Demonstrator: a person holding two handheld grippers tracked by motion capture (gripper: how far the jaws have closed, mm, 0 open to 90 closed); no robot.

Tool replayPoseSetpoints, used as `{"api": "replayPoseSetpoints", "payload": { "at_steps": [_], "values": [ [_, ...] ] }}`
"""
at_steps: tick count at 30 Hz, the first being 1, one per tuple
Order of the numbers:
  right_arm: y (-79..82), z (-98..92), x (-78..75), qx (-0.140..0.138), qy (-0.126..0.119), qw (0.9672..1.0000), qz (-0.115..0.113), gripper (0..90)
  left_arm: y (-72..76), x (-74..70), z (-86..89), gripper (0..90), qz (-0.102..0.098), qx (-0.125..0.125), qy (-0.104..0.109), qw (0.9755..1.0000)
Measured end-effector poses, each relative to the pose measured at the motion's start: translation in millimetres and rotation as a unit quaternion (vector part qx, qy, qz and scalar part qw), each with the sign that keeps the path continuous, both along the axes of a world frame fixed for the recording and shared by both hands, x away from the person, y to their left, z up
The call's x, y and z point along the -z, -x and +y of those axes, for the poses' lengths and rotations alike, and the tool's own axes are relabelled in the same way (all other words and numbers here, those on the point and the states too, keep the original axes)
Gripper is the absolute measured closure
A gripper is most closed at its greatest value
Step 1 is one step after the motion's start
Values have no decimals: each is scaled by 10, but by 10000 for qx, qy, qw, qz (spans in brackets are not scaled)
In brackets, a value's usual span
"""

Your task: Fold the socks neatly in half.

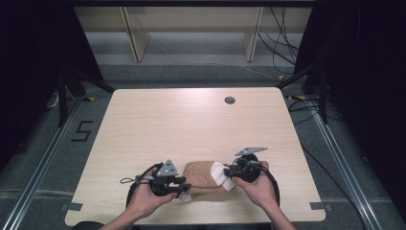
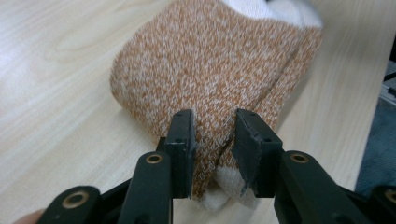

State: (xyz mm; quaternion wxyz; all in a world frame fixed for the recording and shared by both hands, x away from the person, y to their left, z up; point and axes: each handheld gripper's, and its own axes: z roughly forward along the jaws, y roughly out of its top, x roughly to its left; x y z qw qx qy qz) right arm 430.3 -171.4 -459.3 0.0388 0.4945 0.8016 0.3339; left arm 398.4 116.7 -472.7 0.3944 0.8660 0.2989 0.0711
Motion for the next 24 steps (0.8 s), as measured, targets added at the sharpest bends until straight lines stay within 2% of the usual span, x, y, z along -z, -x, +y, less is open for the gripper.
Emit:
{"api": "replayPoseSetpoints", "payload": {
  "at_steps": [1,4,5,6,8,13,15,16,17,18,19,20,21,22,23,24],
  "values": [
    [-20,-14,9,-145,16,9999,-69,691,-11,0,-5,670,-35,24,-61,10000],
    [-34,-38,26,-105,96,9998,-153,690,-42,7,-11,681,-52,23,-193,9998],
    [-33,-41,31,-88,76,9998,-151,689,-53,20,-15,683,-76,-18,-173,9998],
    [-23,-32,40,-33,7,9997,-240,689,-66,25,-8,683,-59,-3,-209,9998],
    [-31,-40,42,-67,51,9998,-172,688,-89,31,-6,683,-64,-33,-225,9997],
    [-21,-24,32,-38,81,9997,-234,683,-102,12,-4,675,-67,-74,-190,9998],
    [-10,-12,21,-47,54,9995,-315,667,-99,-10,7,657,-62,-72,-104,9999],
    [10,3,-4,28,39,9998,-191,643,-102,-28,21,639,-76,-58,-98,9999],
    [-7,-17,-12,-57,132,9993,-335,609,-106,-41,27,612,-104,-90,-15,9999],
    [-6,-21,-23,-30,122,9993,-338,591,-109,-56,37,574,-130,-117,37,9998],
    [-14,-29,-28,-121,24,9992,-379,574,-108,-83,51,542,-180,-155,182,9996],
    [-7,-39,-43,-84,64,9984,-556,560,-110,-109,64,510,-219,-153,255,9993],
    [4,-41,-61,-79,53,9980,-625,546,-104,-126,66,478,-272,-217,383,9987],
    [-1,-58,-74,-130,41,9972,-737,533,-99,-150,71,452,-321,-237,445,9982],
    [15,-52,-97,-17,22,9971,-766,517,-99,-171,76,430,-386,-223,482,9978],
    [3,-65,-108,-73,-29,9968,-790,505,-99,-191,84,415,-429,-196,515,9976]
  ]
}}
